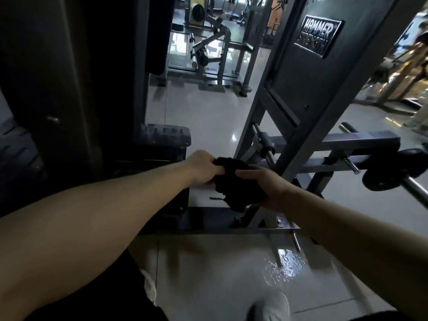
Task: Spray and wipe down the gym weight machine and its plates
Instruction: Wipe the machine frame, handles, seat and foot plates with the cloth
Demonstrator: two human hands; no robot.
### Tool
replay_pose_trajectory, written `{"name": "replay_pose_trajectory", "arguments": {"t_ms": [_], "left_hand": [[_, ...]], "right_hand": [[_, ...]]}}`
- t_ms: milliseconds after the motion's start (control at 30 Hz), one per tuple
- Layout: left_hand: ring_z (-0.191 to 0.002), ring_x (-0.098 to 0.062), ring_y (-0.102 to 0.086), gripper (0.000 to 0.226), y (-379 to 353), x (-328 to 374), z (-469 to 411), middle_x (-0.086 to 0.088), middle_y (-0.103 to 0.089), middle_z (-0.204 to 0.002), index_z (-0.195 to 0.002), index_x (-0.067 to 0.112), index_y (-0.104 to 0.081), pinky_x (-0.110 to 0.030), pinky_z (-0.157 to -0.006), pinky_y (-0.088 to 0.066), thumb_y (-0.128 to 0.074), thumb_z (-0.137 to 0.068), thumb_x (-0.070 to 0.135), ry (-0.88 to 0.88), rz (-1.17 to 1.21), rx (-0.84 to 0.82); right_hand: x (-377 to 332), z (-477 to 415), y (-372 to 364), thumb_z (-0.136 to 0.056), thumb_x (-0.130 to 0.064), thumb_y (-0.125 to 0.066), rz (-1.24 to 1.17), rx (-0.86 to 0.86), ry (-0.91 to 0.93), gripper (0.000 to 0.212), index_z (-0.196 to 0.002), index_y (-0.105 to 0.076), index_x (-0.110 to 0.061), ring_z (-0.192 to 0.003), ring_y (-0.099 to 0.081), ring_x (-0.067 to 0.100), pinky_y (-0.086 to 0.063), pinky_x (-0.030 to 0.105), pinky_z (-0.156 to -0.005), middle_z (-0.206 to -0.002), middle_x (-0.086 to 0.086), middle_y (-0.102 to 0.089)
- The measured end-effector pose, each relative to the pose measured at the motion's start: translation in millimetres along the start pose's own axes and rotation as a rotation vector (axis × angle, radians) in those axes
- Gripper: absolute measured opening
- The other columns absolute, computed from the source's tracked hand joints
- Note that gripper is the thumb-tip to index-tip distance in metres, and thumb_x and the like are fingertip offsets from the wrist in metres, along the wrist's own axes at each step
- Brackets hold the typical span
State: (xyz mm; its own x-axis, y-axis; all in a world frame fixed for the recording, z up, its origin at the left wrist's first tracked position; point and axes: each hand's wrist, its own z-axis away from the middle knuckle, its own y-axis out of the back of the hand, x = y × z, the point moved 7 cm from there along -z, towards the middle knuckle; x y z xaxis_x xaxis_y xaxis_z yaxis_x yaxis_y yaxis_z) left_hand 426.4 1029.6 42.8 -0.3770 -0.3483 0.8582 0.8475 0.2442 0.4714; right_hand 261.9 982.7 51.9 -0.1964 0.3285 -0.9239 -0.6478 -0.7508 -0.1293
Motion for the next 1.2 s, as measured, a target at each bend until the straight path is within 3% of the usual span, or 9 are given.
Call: {"name": "replay_pose_trajectory", "arguments": {"t_ms": [133,267,467,533,667,800,933,1100,1200], "left_hand": [[-0.074,-0.019,-0.068,0.04,1,-1,-20,-0.01,-0.075,-0.086,-0.09,0.005,-0.074,-0.033,-0.075,-0.056,-0.078,-0.086,0.045,0.012,-0.114,-0.006],[-0.085,-0.026,-0.072,0.027,-5,-1,-41,-0.01,-0.073,-0.086,-0.091,0.006,-0.073,-0.033,-0.071,-0.055,-0.072,-0.092,0.032,-0.027,-0.206,0.04],[-0.082,-0.027,-0.07,0.019,-7,-2,-68,-0.009,-0.071,-0.083,-0.087,0.008,-0.071,-0.038,-0.072,-0.056,-0.069,-0.091,0.026,-0.033,-0.16,0.154],[-0.077,-0.025,-0.068,0.023,-9,-8,-75,-0.008,-0.071,-0.083,-0.088,0.009,-0.072,-0.036,-0.068,-0.055,-0.069,-0.092,0.032,0.0,-0.188,0.125],[-0.093,-0.025,-0.065,0.021,-10,-40,-76,-0.007,-0.069,-0.103,-0.094,0.016,-0.064,-0.034,-0.08,-0.056,-0.066,-0.09,0.037,0.082,-0.67,-0.018],[-0.129,-0.03,-0.044,0.039,-7,-77,-69,-0.009,-0.055,-0.132,-0.13,0.011,-0.059,-0.043,-0.101,-0.046,-0.057,-0.092,0.021,0.157,-1.008,-0.106],[-0.135,-0.031,-0.039,0.048,-13,-104,-62,-0.013,-0.044,-0.142,-0.14,0.008,-0.051,-0.047,-0.109,-0.044,-0.062,-0.095,0.021,0.225,-0.996,-0.197],[-0.136,-0.027,-0.036,0.045,-16,-117,-56,-0.008,-0.038,-0.147,-0.138,0.011,-0.053,-0.044,-0.11,-0.043,-0.062,-0.095,0.016,0.169,-1.02,-0.171],[-0.138,-0.027,-0.032,0.046,-14,-125,-50,-0.005,-0.038,-0.147,-0.137,0.015,-0.054,-0.041,-0.109,-0.04,-0.065,-0.094,0.028,0.132,-1.064,-0.189]], "right_hand": [[5,-19,10,-0.107,-0.017,-0.041,-0.063,0.057,0.012,0.031,-0.124,-0.066,-0.009,-0.072,-0.061,0.028,-0.043,0.035,-0.063,-0.092,0.017,-0.069],[6,-53,28,-0.107,-0.017,-0.043,-0.116,0.225,-0.038,0.025,-0.11,-0.062,-0.001,-0.053,-0.065,0.018,-0.049,0.026,-0.047,-0.067,0.008,-0.069],[1,-94,52,-0.104,-0.003,-0.048,-0.067,0.306,0.006,0.022,-0.11,-0.069,-0.008,-0.097,-0.07,0.037,-0.054,0.05,-0.095,-0.102,0.019,-0.074],[1,-102,59,-0.101,-0.001,-0.054,-0.015,0.331,0.03,0.024,-0.118,-0.069,-0.006,-0.105,-0.071,0.037,-0.058,0.048,-0.095,-0.112,0.02,-0.073],[-50,-122,69,-0.094,-0.005,-0.063,0.711,0.458,0.357,0.025,-0.115,-0.074,-0.014,-0.092,-0.071,0.01,-0.055,0.015,-0.075,-0.107,-0.002,-0.075],[-82,-179,93,-0.085,-0.041,-0.039,1.319,0.508,0.396,0.046,-0.096,-0.074,-0.013,-0.104,-0.067,0.026,-0.048,0.026,-0.082,-0.099,0.007,-0.072],[-56,-198,97,-0.098,-0.02,-0.052,2.098,0.548,0.066,0.022,-0.112,-0.07,-0.019,-0.136,-0.046,0.03,-0.031,0.042,-0.114,-0.123,0.005,-0.068],[7,-223,77,-0.102,-0.016,-0.051,2.267,0.384,-0.067,0.023,-0.119,-0.067,-0.014,-0.122,-0.055,0.031,-0.033,0.044,-0.108,-0.12,0.009,-0.068],[57,-243,66,-0.102,-0.01,-0.047,2.157,0.088,-0.068,0.03,-0.122,-0.069,-0.009,-0.13,-0.05,0.033,-0.027,0.043,-0.115,-0.126,0.013,-0.065]]}}
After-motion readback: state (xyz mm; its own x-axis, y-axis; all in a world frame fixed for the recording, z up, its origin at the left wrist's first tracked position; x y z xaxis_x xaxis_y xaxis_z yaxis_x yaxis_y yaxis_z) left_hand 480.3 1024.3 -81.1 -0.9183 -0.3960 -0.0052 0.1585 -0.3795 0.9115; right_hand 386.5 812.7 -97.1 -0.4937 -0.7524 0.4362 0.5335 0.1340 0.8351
